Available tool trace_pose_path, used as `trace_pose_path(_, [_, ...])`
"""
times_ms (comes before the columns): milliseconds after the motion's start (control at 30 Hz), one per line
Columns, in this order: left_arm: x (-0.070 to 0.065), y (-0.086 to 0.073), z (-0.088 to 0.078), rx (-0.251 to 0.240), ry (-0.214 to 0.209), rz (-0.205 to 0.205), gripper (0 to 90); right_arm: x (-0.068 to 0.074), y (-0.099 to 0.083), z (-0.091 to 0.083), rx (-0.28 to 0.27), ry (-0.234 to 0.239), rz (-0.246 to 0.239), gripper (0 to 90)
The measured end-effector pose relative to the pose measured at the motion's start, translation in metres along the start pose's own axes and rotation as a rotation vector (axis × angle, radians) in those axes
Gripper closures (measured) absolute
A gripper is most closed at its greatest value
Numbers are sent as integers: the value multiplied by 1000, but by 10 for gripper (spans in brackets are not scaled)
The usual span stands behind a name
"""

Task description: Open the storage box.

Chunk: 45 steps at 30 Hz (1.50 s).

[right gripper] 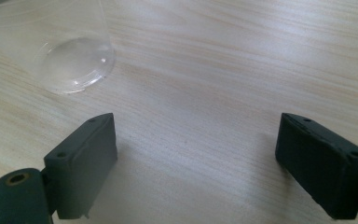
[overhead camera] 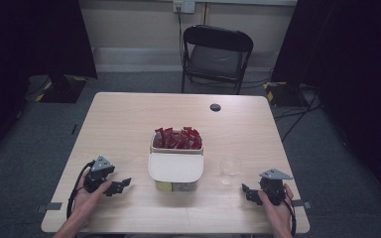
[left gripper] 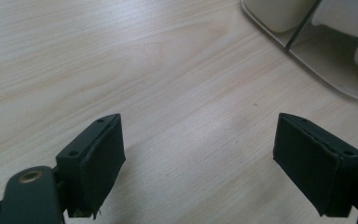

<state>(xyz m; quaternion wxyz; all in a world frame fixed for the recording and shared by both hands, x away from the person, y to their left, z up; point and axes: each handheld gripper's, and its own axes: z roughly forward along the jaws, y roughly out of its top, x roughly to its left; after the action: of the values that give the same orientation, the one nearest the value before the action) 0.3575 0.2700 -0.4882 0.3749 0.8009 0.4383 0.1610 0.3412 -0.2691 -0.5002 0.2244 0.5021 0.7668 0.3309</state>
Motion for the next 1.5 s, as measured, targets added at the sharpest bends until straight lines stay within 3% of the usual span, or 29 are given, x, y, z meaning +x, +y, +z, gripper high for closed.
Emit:
trace_pose_path(267, [-4,2,-2,-11,-36,5,161,0,0,0,0,0,0,119])
trace_pose_path(500, [-11,5,-3,-10,-35,23,165,0,0,0,0,0,0,119])
trace_pose_path(1500, [-45,26,-5,-78,-172,69,178,0,0,0,0,0,0,119])
